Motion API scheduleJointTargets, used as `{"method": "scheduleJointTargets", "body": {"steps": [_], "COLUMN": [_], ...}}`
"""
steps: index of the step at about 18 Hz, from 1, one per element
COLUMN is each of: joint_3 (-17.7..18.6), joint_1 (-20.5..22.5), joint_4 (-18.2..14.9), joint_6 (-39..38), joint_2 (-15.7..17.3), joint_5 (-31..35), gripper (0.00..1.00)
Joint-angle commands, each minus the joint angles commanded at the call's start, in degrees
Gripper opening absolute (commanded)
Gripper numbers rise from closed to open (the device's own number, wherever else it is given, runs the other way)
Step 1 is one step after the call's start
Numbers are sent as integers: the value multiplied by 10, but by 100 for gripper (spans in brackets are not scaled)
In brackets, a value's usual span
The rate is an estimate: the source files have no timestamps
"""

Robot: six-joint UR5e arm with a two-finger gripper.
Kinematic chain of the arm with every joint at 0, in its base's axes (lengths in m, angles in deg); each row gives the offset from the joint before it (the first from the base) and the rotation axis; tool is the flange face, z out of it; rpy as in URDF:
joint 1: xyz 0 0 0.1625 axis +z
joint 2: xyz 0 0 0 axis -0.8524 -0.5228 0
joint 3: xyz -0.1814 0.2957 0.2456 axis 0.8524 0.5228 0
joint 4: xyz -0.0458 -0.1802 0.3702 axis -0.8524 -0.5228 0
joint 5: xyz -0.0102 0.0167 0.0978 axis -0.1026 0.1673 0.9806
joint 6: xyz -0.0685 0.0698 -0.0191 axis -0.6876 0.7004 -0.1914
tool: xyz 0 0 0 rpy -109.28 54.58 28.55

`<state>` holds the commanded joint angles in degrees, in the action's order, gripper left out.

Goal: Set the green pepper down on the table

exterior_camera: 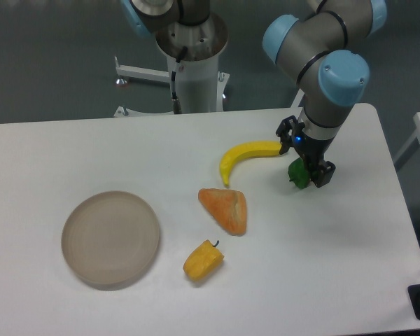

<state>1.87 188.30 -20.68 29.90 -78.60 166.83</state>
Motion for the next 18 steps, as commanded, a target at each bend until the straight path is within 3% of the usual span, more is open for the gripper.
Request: {"method": "scheduleJointTargets", "body": {"steps": [18], "joint_3": [4], "joint_1": [1], "joint_4": [2], "joint_6": [10], "joint_2": [-3], "joint_5": [21], "gripper": [100]}}
